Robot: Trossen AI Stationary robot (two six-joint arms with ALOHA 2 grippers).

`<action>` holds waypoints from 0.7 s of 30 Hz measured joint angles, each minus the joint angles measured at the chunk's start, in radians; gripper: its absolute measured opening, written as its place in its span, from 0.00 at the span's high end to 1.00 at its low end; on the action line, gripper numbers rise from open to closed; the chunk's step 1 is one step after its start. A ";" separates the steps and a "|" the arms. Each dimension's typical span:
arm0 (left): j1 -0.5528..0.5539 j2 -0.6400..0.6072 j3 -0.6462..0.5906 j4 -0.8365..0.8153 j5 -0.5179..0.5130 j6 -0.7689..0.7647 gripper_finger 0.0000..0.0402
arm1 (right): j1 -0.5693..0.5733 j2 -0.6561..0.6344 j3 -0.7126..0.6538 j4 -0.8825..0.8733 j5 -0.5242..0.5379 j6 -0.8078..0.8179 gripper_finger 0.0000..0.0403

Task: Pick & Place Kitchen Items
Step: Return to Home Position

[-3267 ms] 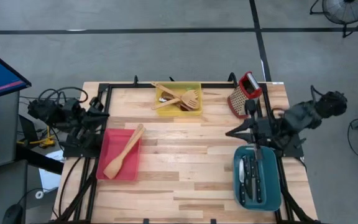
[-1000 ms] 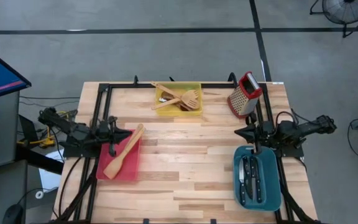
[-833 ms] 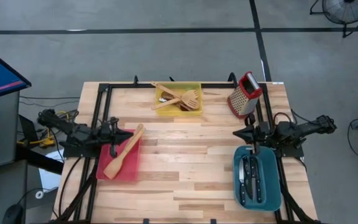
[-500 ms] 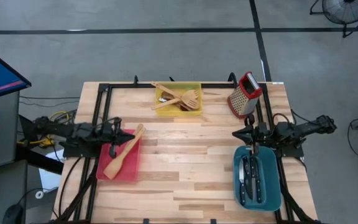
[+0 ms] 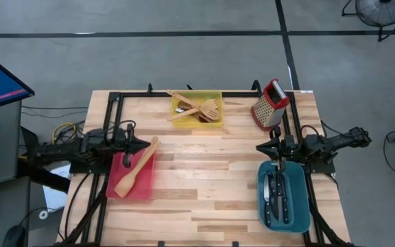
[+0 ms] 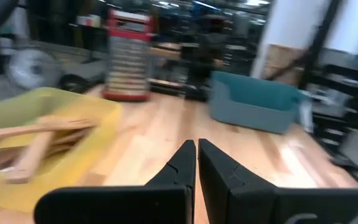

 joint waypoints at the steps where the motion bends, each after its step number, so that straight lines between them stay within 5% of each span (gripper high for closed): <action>1: 0.011 0.000 -0.001 0.000 0.044 0.000 1.00 | 0.000 0.000 0.000 0.000 0.000 0.000 0.88; 5: 0.036 0.006 -0.001 0.025 0.333 0.050 1.00 | 0.000 0.000 0.000 0.000 0.000 0.000 0.88; 7: 0.046 0.017 -0.001 0.029 0.399 0.091 1.00 | 0.000 0.000 0.000 0.000 0.000 0.000 0.88; 21: 0.164 0.103 -0.037 0.136 0.362 0.078 1.00 | 0.000 0.000 0.000 0.000 0.000 0.000 0.88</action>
